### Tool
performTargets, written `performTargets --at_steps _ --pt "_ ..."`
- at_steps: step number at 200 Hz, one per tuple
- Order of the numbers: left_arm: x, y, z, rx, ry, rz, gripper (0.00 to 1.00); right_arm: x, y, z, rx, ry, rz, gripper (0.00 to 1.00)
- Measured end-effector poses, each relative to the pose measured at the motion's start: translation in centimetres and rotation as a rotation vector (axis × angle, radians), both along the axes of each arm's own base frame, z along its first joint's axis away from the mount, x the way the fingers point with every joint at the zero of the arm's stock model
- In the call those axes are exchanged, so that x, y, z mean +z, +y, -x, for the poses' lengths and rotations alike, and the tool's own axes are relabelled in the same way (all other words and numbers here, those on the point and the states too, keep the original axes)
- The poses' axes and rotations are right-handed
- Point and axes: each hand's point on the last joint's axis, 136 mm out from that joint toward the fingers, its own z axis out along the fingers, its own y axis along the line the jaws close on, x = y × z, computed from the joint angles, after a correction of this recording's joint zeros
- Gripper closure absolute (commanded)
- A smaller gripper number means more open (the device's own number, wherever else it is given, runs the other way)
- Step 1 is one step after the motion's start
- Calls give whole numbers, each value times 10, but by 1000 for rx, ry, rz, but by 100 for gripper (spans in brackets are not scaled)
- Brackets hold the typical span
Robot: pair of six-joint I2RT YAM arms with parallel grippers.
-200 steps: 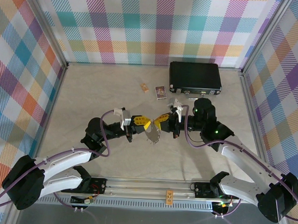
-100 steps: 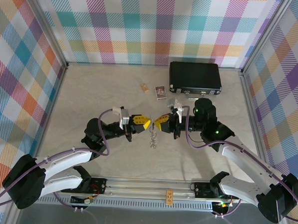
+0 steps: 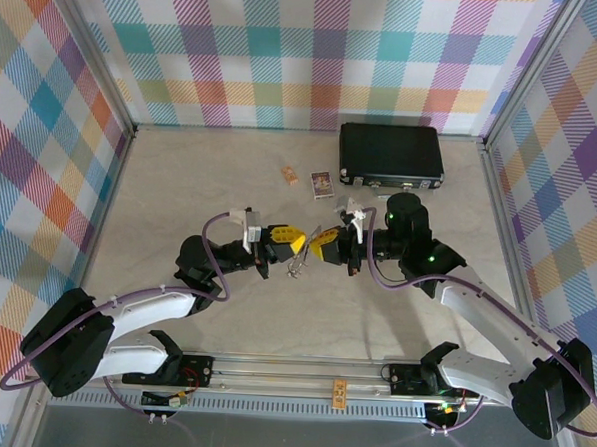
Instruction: Put the keys on the keyring
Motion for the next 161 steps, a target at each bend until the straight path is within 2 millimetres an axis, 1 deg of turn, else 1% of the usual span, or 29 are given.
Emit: performTargets --at_steps 6,16,24,34,39,59,77,94,113,161 --pt "0 0 0 -1 -1 0 100 0 0 0 1 0 0 99" --pt "0 0 0 -2 0 -1 100 0 0 0 2 1 -1 94" --pt "0 -1 0 -2 0 0 100 0 0 0 2 1 0 85" --pt "0 -1 0 -3 -2 0 100 0 0 0 -3 -2 1 70" --pt "0 -1 1 -6 -2 1 100 0 0 -1 -6 -6 2 68" --pt "0 -2 2 -9 -4 0 100 2 -3 -3 -34 -23 4 66" --pt "0 -3 3 -13 -6 0 100 5 -8 0 -58 -53 -5 66" --pt "0 -3 3 -14 -6 0 100 9 -14 4 -73 -81 -18 68" --pt "0 -3 3 -14 -6 -1 100 13 -14 4 -74 -96 -29 69" --pt "-1 -3 3 -15 -4 -2 100 4 -9 -3 -76 -81 -16 72"
